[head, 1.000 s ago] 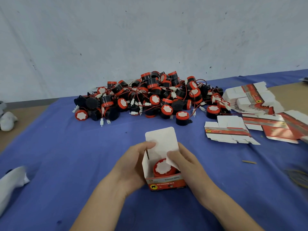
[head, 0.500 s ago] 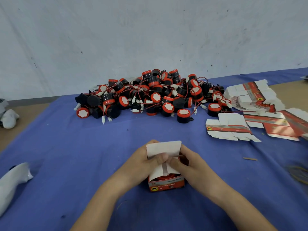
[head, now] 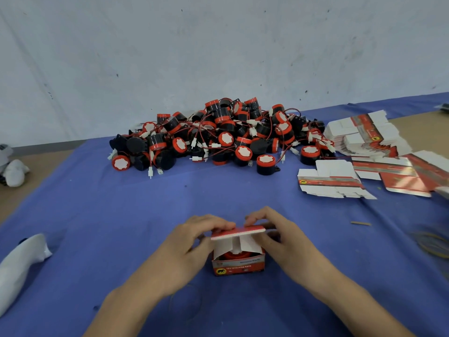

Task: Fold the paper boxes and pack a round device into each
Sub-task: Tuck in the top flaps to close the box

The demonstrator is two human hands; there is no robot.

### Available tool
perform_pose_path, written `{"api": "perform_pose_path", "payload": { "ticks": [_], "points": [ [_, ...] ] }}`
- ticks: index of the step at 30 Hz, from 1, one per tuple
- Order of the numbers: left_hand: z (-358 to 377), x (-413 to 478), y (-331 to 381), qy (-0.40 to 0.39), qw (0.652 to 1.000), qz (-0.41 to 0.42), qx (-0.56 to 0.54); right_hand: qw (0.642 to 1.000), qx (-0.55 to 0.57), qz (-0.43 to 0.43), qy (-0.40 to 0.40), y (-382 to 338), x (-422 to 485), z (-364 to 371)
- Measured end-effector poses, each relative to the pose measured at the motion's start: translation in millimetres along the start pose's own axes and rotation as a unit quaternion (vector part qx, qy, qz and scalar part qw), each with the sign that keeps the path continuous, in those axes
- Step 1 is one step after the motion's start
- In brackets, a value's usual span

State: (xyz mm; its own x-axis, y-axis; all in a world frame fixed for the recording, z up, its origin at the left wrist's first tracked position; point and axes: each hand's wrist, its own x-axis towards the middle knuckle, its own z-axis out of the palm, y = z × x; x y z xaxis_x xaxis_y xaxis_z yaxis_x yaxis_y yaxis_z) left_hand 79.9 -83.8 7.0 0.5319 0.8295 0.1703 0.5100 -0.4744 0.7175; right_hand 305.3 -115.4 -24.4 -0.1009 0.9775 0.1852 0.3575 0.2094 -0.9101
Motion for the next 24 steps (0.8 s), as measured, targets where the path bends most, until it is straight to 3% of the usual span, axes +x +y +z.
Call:
{"api": "perform_pose_path", "payload": {
  "ticks": [6,12,18,24],
  "points": [
    [-2.8,-15.9,-4.2,-0.049,0.998,0.038,0.028,0.998,-0.009,0.003,-0.062,3.5,-15.1,-13.6],
    [9.1,-26.1,-8.6,-0.011,0.980,0.090,0.175,0.979,-0.173,-0.067,-0.079,0.5,-28.7,-14.1],
    [17.3,-25.3,-10.0,0.048,0.988,0.091,0.119,0.972,-0.198,-0.108,-0.065,-6.9,-26.9,-10.5],
    [17.3,-21.1,-11.3,0.048,0.999,0.009,-0.020,0.975,-0.201,-0.087,-0.046,-6.2,-26.8,-6.8]
  ]
}}
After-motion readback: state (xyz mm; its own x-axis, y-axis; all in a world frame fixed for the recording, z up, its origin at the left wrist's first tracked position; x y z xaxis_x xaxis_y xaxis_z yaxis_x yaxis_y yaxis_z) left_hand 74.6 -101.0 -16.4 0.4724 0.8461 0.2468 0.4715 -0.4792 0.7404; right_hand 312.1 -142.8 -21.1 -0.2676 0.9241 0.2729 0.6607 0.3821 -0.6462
